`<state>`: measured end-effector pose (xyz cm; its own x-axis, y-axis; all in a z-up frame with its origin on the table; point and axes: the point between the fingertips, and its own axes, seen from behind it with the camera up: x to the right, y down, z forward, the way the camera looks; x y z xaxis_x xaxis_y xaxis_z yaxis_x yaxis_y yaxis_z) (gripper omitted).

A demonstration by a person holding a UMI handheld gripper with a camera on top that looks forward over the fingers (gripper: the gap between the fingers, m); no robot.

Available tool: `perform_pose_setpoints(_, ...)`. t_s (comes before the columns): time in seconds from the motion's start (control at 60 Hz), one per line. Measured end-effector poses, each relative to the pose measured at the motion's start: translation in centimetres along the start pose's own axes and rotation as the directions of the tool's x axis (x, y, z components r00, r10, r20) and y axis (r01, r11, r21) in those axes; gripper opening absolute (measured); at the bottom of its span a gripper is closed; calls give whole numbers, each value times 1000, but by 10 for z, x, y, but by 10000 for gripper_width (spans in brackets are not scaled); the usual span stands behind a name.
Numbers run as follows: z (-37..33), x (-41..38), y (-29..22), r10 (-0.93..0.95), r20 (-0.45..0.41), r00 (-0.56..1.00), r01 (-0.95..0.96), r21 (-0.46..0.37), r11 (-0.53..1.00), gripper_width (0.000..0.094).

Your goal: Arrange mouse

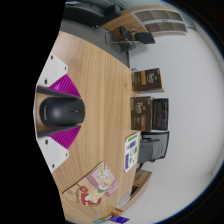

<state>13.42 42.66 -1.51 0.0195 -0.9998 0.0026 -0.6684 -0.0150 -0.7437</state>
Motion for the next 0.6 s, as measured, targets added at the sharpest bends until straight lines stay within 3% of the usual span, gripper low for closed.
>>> perform_pose_setpoints(0.333,0,1,4,-25,-3,1000,25,-22,999,463)
perform_pose_setpoints(0.6,-4,4,2,9,-47,999,-9,1,1000,305)
